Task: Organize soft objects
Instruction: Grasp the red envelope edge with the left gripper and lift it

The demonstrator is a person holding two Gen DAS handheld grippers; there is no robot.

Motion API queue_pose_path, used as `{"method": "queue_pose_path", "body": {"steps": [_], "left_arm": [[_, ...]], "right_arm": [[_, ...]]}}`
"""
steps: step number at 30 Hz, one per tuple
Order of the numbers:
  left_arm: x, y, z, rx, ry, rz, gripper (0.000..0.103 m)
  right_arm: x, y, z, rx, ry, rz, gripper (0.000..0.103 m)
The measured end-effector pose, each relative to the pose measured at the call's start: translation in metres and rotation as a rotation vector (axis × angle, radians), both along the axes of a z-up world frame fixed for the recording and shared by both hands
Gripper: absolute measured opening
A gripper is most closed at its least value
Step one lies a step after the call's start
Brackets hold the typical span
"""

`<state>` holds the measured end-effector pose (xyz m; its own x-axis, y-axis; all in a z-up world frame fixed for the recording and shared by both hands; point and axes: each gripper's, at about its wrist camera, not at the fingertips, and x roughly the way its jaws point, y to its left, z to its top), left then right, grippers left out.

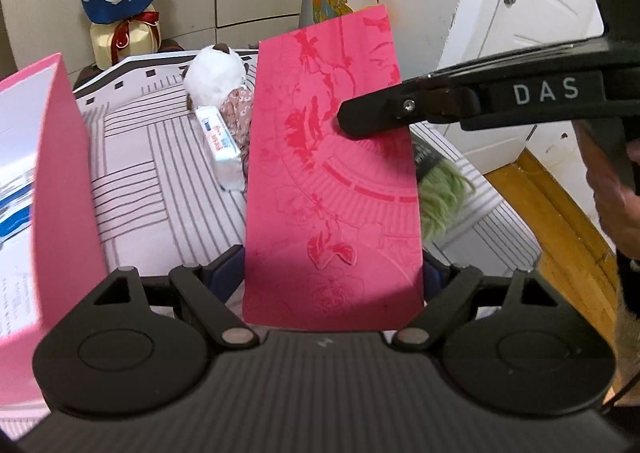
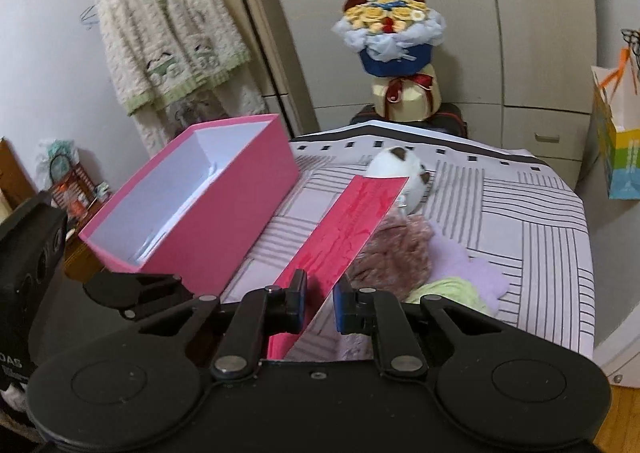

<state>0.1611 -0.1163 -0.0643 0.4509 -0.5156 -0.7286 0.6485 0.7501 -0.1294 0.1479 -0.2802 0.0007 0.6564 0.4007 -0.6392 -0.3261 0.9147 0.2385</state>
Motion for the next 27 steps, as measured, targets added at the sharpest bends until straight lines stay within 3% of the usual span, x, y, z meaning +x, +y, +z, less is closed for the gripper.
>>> {"method": "queue_pose_path", "body": {"steps": [1, 3, 6, 12, 15, 19, 22, 25, 26, 27], "left_arm": [[-0.005, 0.002, 0.002, 0.014, 0.000, -0.004, 0.059], [-0.016, 0.007, 0.008, 0.017, 0.001, 0.003, 0.059], [-0.032, 0.018, 0.018, 0.002, -0.001, 0.014, 0.059], [-0.048, 0.037, 0.031, -0.025, -0.082, 0.076, 0.049], [-0.041, 0.043, 0.022, -0.026, -0.064, 0.084, 0.037], [-0.024, 0.047, -0.008, -0.043, 0.019, 0.110, 0.031], [-0.018, 0.052, -0.024, -0.093, 0.046, 0.124, 0.015], [-0.016, 0.060, -0.028, -0.154, 0.032, 0.146, 0.009], [-0.017, 0.062, -0.027, -0.167, 0.018, 0.148, 0.005], [-0.019, 0.064, -0.025, -0.181, 0.005, 0.151, 0.004]], "right_arm": [[-0.005, 0.004, 0.003, -0.008, 0.000, 0.013, 0.018], [-0.014, 0.013, 0.008, -0.048, -0.008, 0.020, 0.017], [-0.026, 0.015, 0.023, 0.127, 0.024, 0.118, 0.006], [-0.046, 0.042, 0.048, 0.057, -0.049, 0.150, 0.002], [-0.039, 0.049, 0.042, 0.046, -0.023, 0.146, 0.002], [-0.031, 0.044, 0.019, 0.046, 0.013, 0.106, 0.003], [-0.028, 0.039, 0.001, 0.077, 0.043, 0.095, 0.009], [-0.024, 0.029, -0.016, 0.094, 0.059, 0.091, 0.013], [-0.022, 0.026, -0.021, 0.096, 0.064, 0.100, 0.020], [-0.020, 0.025, -0.025, 0.098, 0.068, 0.113, 0.034]]}}
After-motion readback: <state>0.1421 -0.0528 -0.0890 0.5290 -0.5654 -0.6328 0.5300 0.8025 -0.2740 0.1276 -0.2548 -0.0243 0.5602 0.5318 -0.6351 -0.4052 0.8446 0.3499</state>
